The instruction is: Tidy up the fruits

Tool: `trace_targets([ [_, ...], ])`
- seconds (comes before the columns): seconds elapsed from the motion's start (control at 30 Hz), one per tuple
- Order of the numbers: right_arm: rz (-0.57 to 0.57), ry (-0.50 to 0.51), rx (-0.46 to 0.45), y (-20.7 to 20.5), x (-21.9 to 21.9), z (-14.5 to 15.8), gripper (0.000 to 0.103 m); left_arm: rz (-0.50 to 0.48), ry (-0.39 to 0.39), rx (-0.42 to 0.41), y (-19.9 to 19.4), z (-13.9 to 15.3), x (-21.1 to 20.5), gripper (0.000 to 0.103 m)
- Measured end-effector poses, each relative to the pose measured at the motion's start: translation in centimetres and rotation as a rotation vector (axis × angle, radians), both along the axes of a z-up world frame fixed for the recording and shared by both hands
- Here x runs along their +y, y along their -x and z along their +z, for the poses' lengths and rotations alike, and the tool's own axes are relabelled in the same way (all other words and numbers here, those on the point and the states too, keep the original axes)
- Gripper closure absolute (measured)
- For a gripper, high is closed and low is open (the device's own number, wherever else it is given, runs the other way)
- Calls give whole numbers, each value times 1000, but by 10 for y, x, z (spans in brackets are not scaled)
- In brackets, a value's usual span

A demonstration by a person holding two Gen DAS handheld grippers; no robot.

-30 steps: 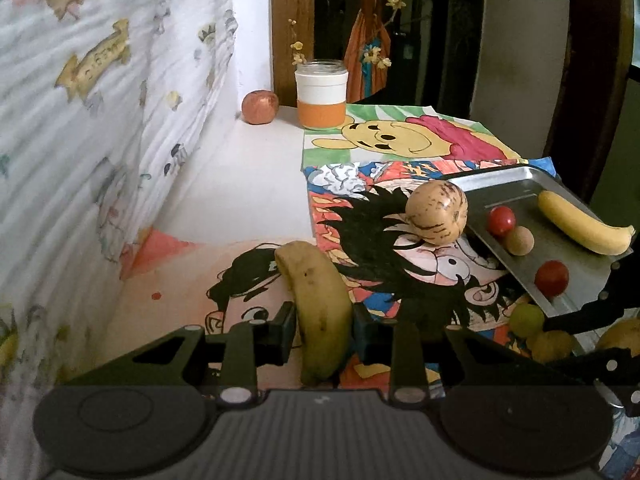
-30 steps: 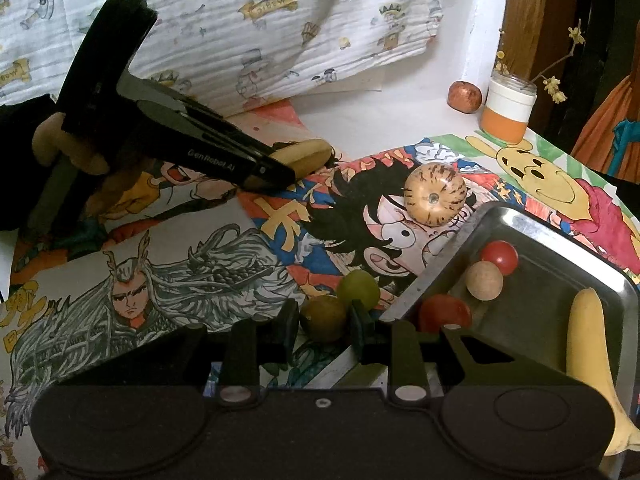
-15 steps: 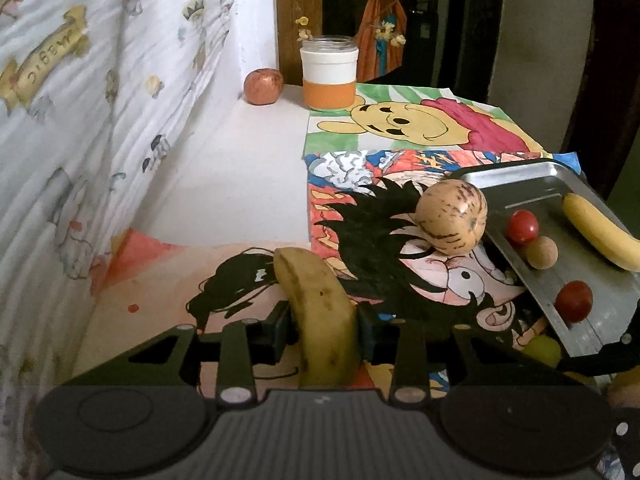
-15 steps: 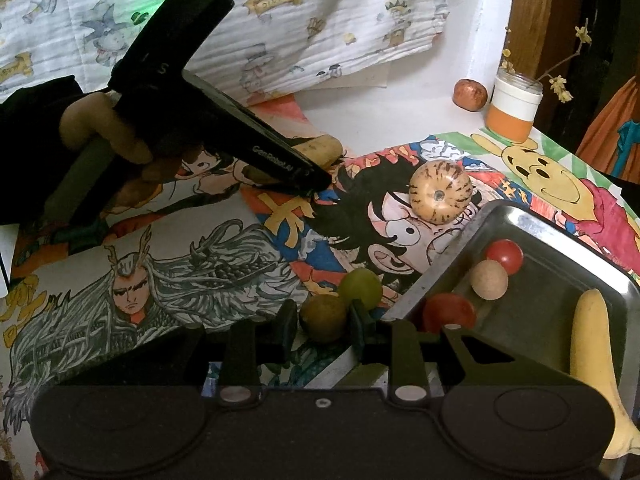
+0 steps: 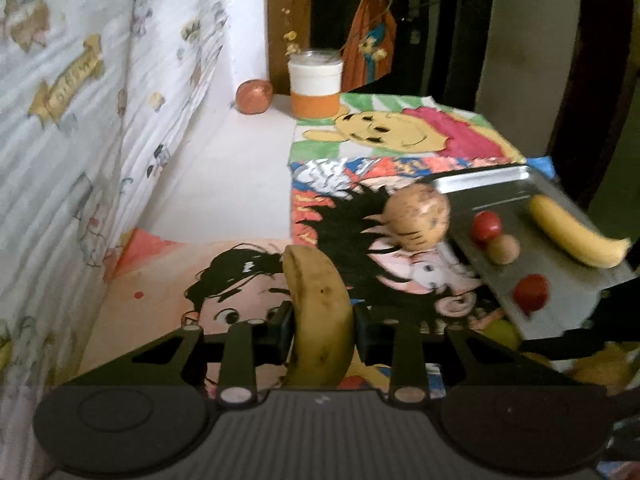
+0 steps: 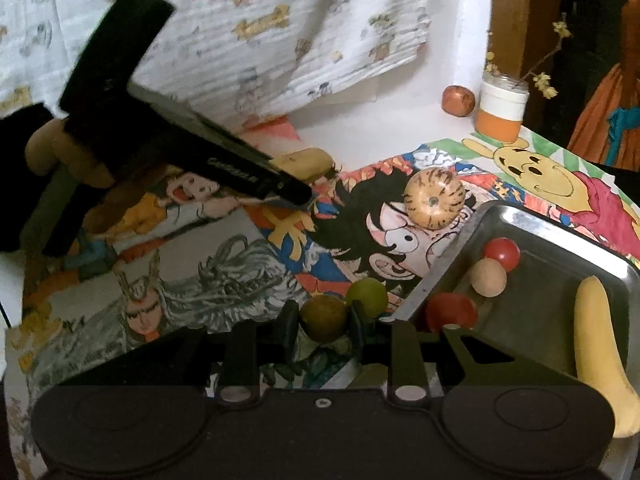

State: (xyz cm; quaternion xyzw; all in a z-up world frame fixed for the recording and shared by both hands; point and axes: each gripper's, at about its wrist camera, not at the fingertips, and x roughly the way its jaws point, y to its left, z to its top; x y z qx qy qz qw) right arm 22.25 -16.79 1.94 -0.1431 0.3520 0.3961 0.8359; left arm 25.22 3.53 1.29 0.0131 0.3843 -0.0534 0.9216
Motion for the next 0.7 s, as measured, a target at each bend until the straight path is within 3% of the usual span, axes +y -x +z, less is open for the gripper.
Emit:
trace_targets([
  [0.33, -118, -72, -50, -3, -38, 20, 74, -95, 91, -73, 6, 29, -42, 69],
  [0.7, -301, -101, -129, -20, -102, 33, 74, -169, 150, -85, -20, 29, -98, 69],
])
